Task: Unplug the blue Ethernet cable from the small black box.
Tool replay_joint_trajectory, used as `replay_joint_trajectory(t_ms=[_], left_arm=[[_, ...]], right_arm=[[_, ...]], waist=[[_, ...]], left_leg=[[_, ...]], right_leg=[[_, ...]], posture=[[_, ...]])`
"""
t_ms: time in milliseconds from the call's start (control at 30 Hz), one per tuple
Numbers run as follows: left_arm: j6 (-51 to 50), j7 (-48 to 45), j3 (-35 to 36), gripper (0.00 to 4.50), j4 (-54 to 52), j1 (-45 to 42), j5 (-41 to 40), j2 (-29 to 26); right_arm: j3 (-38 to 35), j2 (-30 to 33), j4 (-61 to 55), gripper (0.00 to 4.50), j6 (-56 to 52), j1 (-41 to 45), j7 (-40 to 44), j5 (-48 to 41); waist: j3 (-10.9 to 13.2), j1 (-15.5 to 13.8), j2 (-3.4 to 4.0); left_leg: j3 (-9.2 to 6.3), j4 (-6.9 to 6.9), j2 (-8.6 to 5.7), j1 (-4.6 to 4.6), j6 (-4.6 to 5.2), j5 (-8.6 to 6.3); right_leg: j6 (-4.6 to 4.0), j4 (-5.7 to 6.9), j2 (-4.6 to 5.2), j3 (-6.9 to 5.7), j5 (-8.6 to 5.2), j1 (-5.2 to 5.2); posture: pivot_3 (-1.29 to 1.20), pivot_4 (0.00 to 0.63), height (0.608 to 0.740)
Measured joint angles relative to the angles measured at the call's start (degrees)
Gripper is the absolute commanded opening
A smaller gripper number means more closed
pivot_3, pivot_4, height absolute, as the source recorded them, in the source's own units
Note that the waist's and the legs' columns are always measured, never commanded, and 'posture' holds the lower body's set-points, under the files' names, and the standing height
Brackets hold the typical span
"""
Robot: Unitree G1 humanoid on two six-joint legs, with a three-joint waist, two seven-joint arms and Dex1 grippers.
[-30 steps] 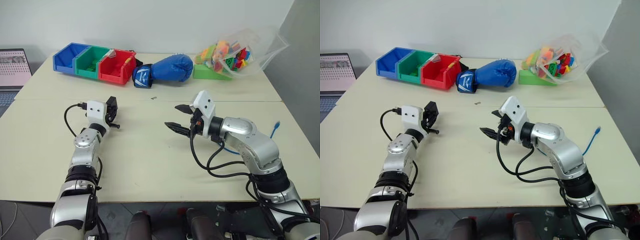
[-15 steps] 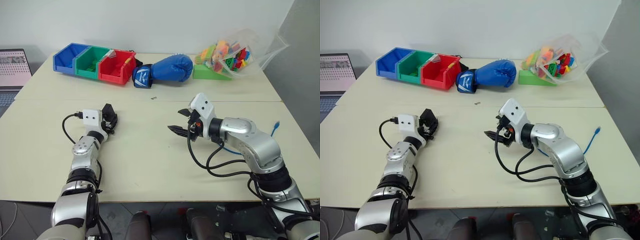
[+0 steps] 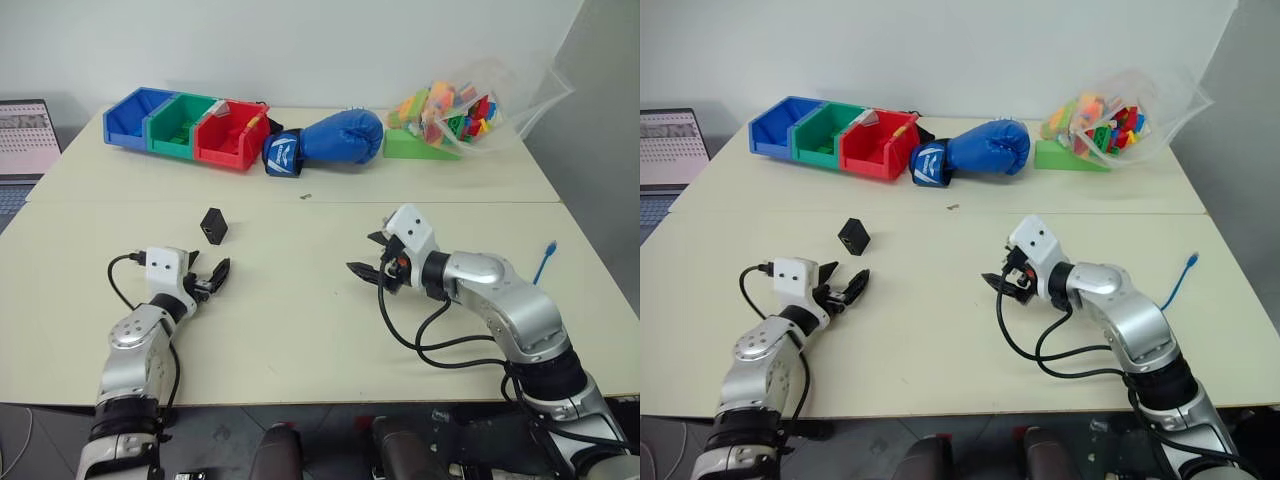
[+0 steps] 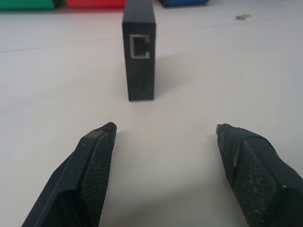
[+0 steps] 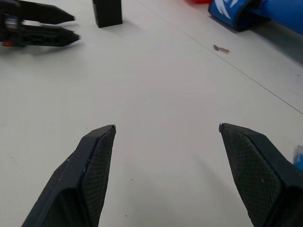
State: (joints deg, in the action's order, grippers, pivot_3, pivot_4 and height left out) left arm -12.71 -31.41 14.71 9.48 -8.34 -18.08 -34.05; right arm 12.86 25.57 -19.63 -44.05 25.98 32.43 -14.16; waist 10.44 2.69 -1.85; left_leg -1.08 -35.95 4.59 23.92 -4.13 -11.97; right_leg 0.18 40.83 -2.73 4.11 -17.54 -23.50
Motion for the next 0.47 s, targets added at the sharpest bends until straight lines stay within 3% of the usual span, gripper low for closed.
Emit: replay_joint_trajectory(t_ms=[100, 467], left_arm=[[-6.99, -1.93, 3.4, 3.58, -7.9, 3.12, -1.06, -6.75], [-17.35, -8.92, 6.03, 3.58, -17.35, 4.88, -8.56, -11.5]], right_arm=[[-4.37, 2.18, -0.3, 3.7, 1.04, -5.41, 1.72, -2.13], [-12.33, 7.56, -1.64, 3.7, 3.08, -8.75, 6.67, -6.93]], waist=[[0.05, -0.15, 0.07], [0.05, 0.3, 0.07]], left_leg=[[0.03, 0.0, -0.05, -0.01, 0.0, 0.0], [0.11, 0.02, -0.02, -0.08, 0.01, -0.01]], right_leg=[[0.0, -0.02, 0.04, -0.01, 0.0, 0.0], [-0.01, -0.04, 0.01, 0.01, -0.02, 0.0]], posture=[[0.0, 0.15, 0.74], [0.0, 0.15, 0.74]])
